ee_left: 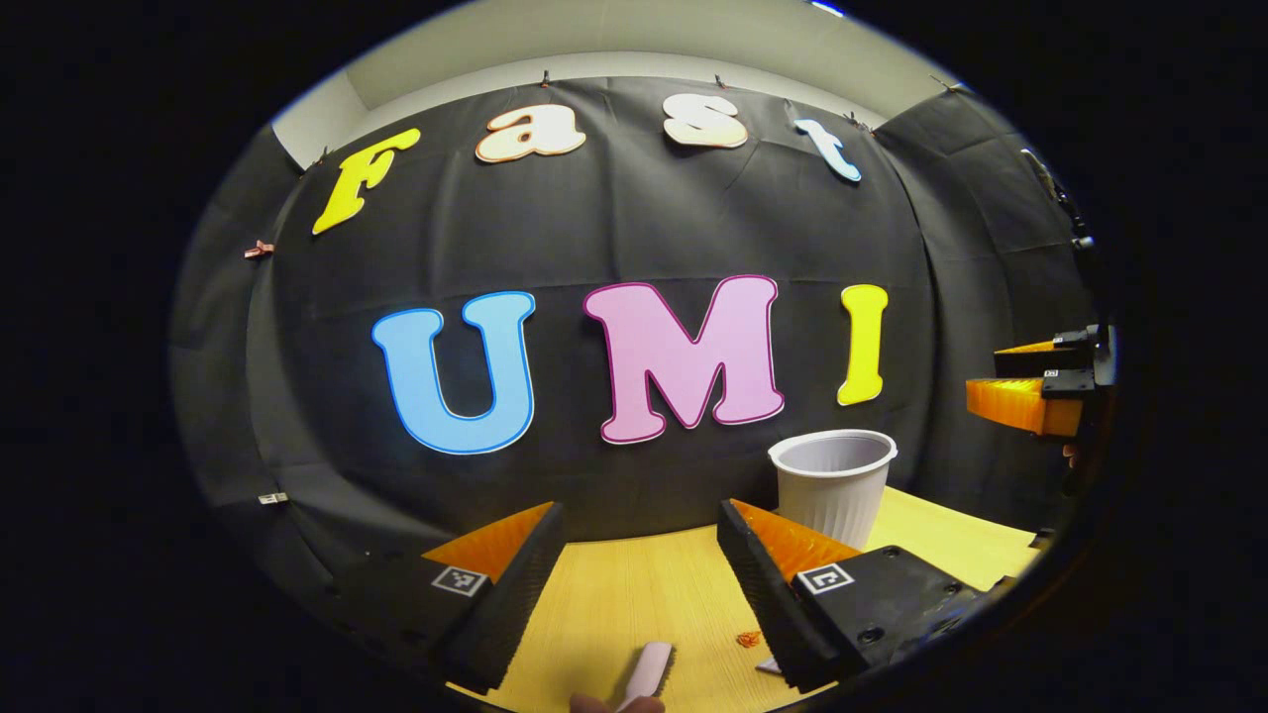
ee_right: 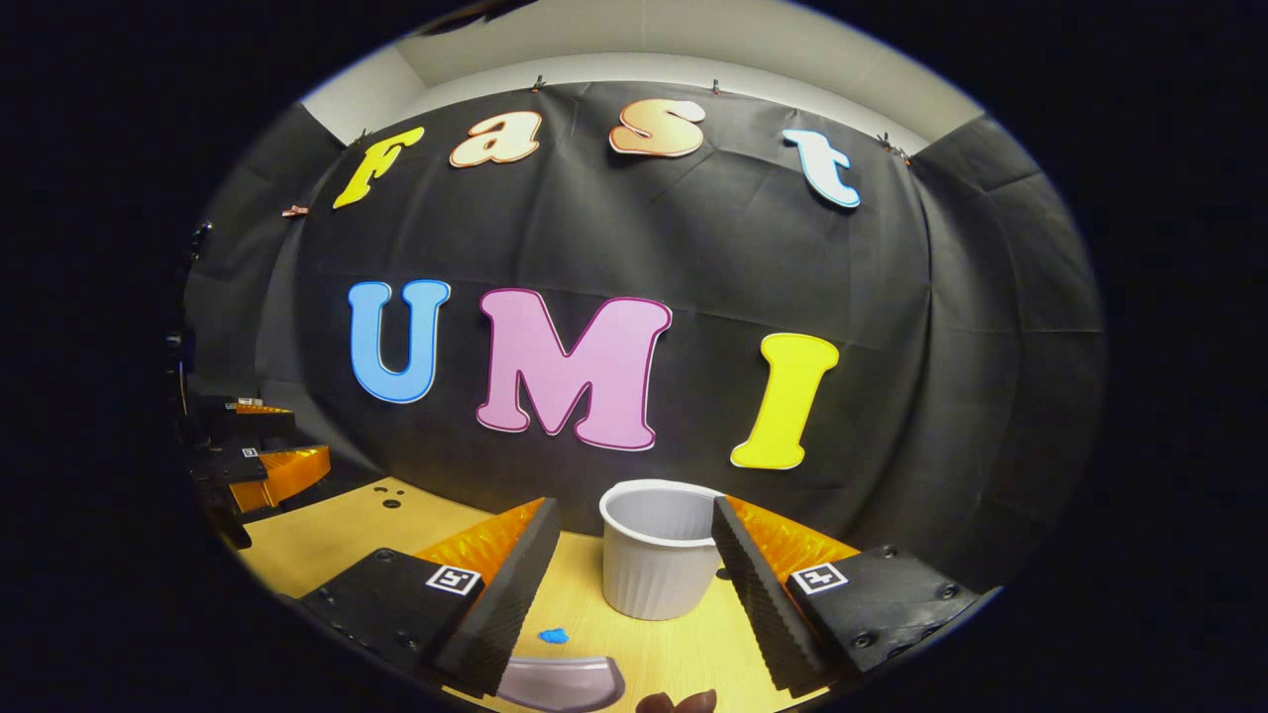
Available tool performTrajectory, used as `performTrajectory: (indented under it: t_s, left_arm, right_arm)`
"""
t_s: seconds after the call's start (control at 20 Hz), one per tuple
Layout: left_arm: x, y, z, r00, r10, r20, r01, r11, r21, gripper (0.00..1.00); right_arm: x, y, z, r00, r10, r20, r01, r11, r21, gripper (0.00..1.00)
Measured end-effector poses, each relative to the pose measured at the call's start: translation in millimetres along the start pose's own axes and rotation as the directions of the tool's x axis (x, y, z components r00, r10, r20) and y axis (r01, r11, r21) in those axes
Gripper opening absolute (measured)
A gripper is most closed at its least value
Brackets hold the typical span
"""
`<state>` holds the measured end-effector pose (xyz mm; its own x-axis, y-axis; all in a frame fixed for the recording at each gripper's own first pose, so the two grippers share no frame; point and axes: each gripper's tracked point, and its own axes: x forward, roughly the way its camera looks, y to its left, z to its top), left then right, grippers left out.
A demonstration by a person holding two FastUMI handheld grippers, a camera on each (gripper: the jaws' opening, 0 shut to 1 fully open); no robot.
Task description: Pick up the small broom and dustpan from the desktop, sweep the trash into the dustpan with the broom, and then empty the trash into the garbage bin.
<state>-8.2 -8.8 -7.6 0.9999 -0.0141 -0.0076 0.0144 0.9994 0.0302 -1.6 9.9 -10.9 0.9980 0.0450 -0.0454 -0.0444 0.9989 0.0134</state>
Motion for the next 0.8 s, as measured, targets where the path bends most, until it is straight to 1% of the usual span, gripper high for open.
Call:
performTrajectory:
  t_s: [0.1,0.2,0.3,0.35,0.45,0.6,0.7,0.8]
  left_arm:
    - [-1,1,-1,1.0,-0.001,-0.002,0.001,1.0,0.004,0.97]
    - [-3,1,-6,1.0,-0.001,-0.005,0.001,1.0,0.009,0.97]
    - [-6,0,-10,1.0,-0.003,-0.014,0.004,1.0,0.016,0.97]
    - [-7,0,-11,1.0,-0.005,-0.017,0.006,1.0,0.016,0.97]
    - [-8,0,-18,1.0,-0.006,-0.029,0.007,1.0,0.01,0.97]
    - [-12,2,-27,0.999,-0.005,-0.048,0.005,1.0,0.006,0.97]
    - [-14,3,-31,0.998,-0.002,-0.055,0.003,1.0,0.01,0.97]
    - [-16,6,-32,0.998,0.002,-0.058,-0.001,1.0,0.017,0.97]
  right_arm:
    - [-9,14,-23,0.996,0.046,-0.073,-0.046,0.999,0.007,0.98]
    - [-20,21,-52,0.98,0.096,-0.173,-0.095,0.995,0.014,0.98]
    - [-34,23,-86,0.951,0.122,-0.282,-0.125,0.992,0.007,0.98]
    - [-40,22,-104,0.93,0.123,-0.347,-0.132,0.991,-0.002,0.97]
    - [-54,27,-144,0.873,0.138,-0.469,-0.157,0.988,0.0,0.97]
    - [-72,39,-202,0.774,0.167,-0.61,-0.2,0.98,0.014,0.96]
    - [-83,46,-233,0.714,0.173,-0.678,-0.23,0.973,0.006,0.96]
    - [-92,51,-267,0.645,0.178,-0.743,-0.258,0.966,0.007,0.95]
